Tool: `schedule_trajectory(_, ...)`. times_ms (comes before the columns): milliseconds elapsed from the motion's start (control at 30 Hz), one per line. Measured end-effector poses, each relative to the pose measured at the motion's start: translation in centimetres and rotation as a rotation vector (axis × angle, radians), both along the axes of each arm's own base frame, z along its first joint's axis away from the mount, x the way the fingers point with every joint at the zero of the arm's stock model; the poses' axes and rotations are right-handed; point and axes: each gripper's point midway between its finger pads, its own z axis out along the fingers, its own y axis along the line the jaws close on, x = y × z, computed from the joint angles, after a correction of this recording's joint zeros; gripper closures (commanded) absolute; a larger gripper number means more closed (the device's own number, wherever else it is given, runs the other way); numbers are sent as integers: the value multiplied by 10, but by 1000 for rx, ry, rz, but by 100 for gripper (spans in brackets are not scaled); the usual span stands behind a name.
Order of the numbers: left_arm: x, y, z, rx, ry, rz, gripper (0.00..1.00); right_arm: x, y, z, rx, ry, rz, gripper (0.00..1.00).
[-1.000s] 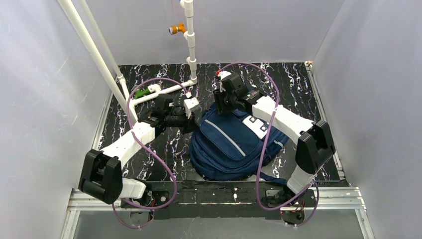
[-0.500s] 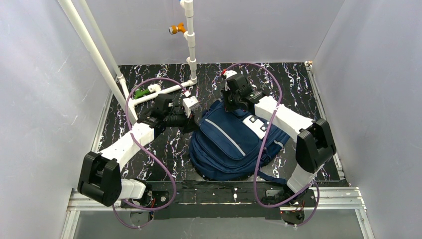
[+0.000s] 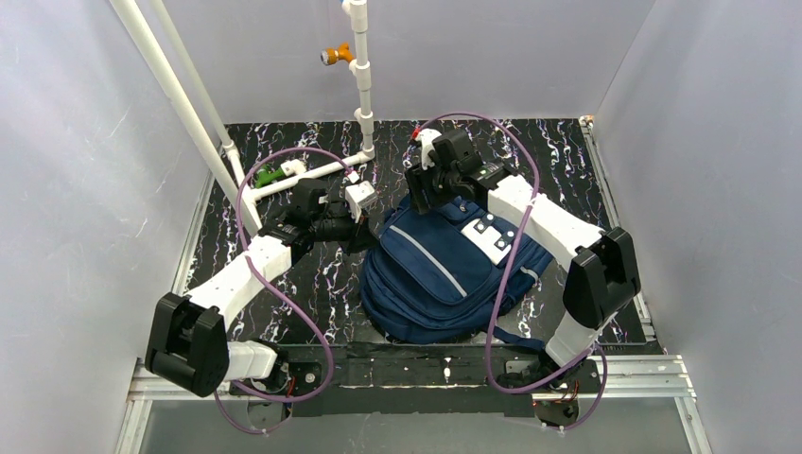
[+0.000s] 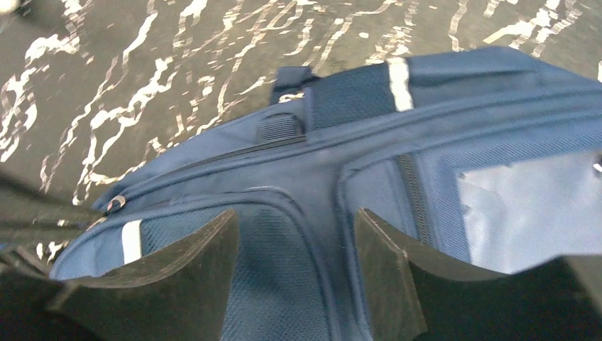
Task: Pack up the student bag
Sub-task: Zip the student bag at the center of the board.
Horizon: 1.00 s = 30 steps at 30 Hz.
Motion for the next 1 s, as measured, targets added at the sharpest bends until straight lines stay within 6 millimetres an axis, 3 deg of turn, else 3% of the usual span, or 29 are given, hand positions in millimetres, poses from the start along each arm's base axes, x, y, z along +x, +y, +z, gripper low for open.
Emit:
schedule_trajectory(200, -1, 0, 3, -7, -3, 8, 100, -25, 27, 12, 34, -11, 229, 2)
schedule_trajectory(300, -2, 0, 7, -13, -13, 9, 100, -44, 53, 17, 43, -52, 339, 2)
schedule_trajectory(367, -2, 2, 11, -22, -20, 11, 100, -51, 59, 17, 41, -60, 358, 2)
schedule_trajectory(433, -3, 0, 13, -26, -26, 8, 100, -47, 56, 18, 38, -49, 309, 2)
schedule_trajectory(567, -4, 0, 12, -28, -21, 8, 100, -16, 38, 36, 55, 3, 66, 3)
schedule_trajectory(633, -4, -1, 10, -30, -20, 10, 100, -10, 27, 39, 98, 35, -38, 3)
schedule_trajectory(833, -4, -1, 10, -35, -17, 11, 100, -28, 5, 17, 126, 140, -108, 8)
schedule_trajectory(1000, -4, -1, 9, -38, -20, 9, 100, -26, -9, 8, 125, 181, -100, 16)
